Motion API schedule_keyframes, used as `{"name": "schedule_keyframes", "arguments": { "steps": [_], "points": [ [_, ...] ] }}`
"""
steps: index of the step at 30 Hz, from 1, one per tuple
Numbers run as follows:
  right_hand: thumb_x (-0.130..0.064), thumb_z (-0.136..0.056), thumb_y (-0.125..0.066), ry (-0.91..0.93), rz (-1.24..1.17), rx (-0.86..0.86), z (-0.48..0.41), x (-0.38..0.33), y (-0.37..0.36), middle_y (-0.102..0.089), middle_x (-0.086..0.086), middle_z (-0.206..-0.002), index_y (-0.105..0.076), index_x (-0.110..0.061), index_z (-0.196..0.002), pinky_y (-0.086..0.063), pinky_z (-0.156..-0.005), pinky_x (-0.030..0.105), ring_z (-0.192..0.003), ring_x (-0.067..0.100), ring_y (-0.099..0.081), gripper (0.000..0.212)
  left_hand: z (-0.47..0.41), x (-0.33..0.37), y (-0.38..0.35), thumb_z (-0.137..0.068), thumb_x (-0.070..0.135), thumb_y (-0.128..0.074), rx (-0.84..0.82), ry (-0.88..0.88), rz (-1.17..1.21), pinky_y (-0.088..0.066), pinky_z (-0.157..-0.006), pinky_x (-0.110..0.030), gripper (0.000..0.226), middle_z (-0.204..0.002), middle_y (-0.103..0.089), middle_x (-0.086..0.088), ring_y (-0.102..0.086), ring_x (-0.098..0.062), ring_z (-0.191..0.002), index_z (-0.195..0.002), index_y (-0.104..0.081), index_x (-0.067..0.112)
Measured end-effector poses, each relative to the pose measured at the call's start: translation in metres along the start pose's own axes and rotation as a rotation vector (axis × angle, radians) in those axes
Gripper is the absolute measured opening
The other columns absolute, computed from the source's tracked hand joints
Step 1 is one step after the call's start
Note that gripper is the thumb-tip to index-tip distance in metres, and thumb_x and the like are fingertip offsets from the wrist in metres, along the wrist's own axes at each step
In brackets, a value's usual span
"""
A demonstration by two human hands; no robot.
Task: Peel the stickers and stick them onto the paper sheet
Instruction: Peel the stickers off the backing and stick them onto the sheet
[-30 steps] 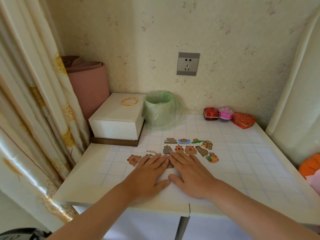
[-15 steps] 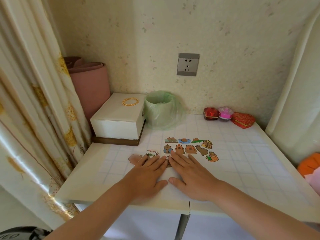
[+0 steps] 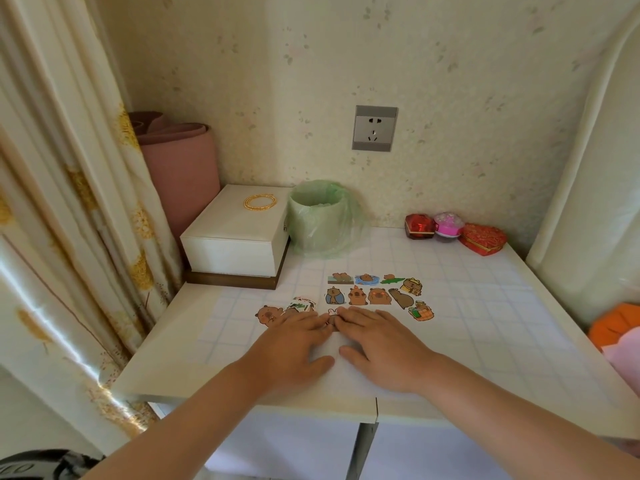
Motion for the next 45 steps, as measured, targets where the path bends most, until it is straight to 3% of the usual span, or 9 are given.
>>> {"name": "schedule_keyframes", "arguments": {
  "steps": [5,9,15,23,31,35,39,42,45],
  "points": [
    [-0.036,-0.102,-0.043,-0.023,-0.017,0.069,-0.02,-0.006,0.016,-0.058,-0.002,-0.126,-0.066,-0.021,-0.121,-0.041,-0.095,0.038,-0.12,0.02,-0.049,0.033,-0.004,-0.005,0.003,-0.096,0.042,-0.055,0.037,0.049,0.234,-0.006,-0.118,-0.023,0.059,-0.155,-0.032,0.019,-0.014,-0.004,-0.147,-0.151,-0.037,0.032],
    [-0.033,-0.099,-0.046,-0.114,-0.024,0.079,-0.036,-0.009,0.029,-0.06,0.0,-0.105,-0.073,-0.021,-0.099,-0.044,-0.083,0.037,-0.101,0.024,-0.057,0.03,-0.008,-0.012,0.016,-0.094,0.033,-0.06,0.218,0.089,0.342,-0.015,-0.12,-0.022,0.05,-0.145,-0.044,0.018,-0.025,0.005,-0.136,-0.143,-0.05,0.028],
    [-0.031,-0.1,-0.052,-0.084,-0.134,0.111,-0.058,-0.03,0.048,-0.061,0.0,-0.122,-0.067,-0.026,-0.124,-0.038,-0.086,0.029,-0.115,0.022,-0.056,0.028,0.003,-0.049,0.05,-0.099,0.015,-0.052,0.383,0.3,0.244,-0.037,-0.103,-0.024,0.041,-0.131,-0.059,0.009,-0.045,-0.012,-0.124,-0.138,-0.055,0.026],
    [-0.033,-0.098,-0.057,-0.048,-0.157,0.096,-0.09,-0.059,0.034,-0.06,-0.001,-0.118,-0.064,-0.028,-0.126,-0.05,-0.088,0.037,-0.109,0.02,-0.06,0.029,0.01,-0.073,0.033,-0.095,0.055,-0.046,0.111,0.378,-0.063,-0.038,-0.099,-0.032,0.048,-0.128,-0.047,0.006,-0.037,-0.016,-0.123,-0.137,-0.052,0.032],
    [-0.037,-0.092,-0.064,-0.069,-0.145,0.085,-0.106,-0.062,0.023,-0.057,-0.003,-0.107,-0.065,-0.031,-0.121,-0.051,-0.082,0.038,-0.101,0.021,-0.06,0.03,0.009,-0.078,0.034,-0.086,0.035,-0.067,0.217,0.412,0.267,-0.046,-0.09,-0.032,0.03,-0.108,-0.057,0.011,-0.048,-0.013,-0.103,-0.115,-0.056,0.032],
    [-0.036,-0.09,-0.064,-0.12,-0.338,0.103,-0.104,-0.061,0.024,-0.065,-0.009,-0.1,-0.071,-0.032,-0.108,-0.053,-0.082,0.039,-0.094,0.015,-0.062,0.019,0.004,-0.077,0.037,-0.09,0.021,-0.064,0.268,0.446,0.519,-0.046,-0.07,-0.024,0.018,-0.09,-0.063,0.009,-0.058,-0.012,-0.08,-0.094,-0.053,0.035],
    [-0.028,-0.092,-0.065,-0.227,-0.727,0.185,-0.098,-0.061,0.038,-0.072,-0.004,-0.086,-0.075,-0.022,-0.087,-0.051,-0.063,0.027,-0.066,0.012,-0.063,0.013,-0.001,-0.069,0.051,-0.08,0.019,-0.069,0.41,0.506,0.778,-0.055,-0.074,-0.036,0.015,-0.087,-0.071,-0.001,-0.066,-0.018,-0.076,-0.09,-0.059,0.027],
    [-0.02,-0.092,-0.067,-0.327,-1.028,0.246,-0.088,-0.06,0.053,-0.075,0.0,-0.085,-0.075,-0.018,-0.085,-0.04,-0.046,0.018,-0.054,0.015,-0.058,0.011,-0.002,-0.058,0.064,-0.083,0.007,-0.069,0.471,0.535,0.97,-0.047,-0.055,-0.017,0.017,-0.091,-0.07,-0.014,-0.065,-0.012,-0.063,-0.096,-0.062,0.016],
    [-0.023,-0.091,-0.07,-0.36,-1.143,0.269,-0.078,-0.055,0.065,-0.076,0.001,-0.084,-0.076,-0.016,-0.088,-0.033,-0.046,0.024,-0.056,0.02,-0.058,0.01,-0.005,-0.044,0.074,-0.084,0.003,-0.069,0.468,0.505,1.054,-0.042,-0.05,-0.013,0.018,-0.093,-0.063,-0.018,-0.066,-0.011,-0.061,-0.1,-0.062,0.01]
  ]
}}
Point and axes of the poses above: each hand's wrist, its own z-axis away from the middle knuckle, its own y-axis out of the back of the hand, x = y × z, the point moved 1 cm from there along -z, towards the middle knuckle
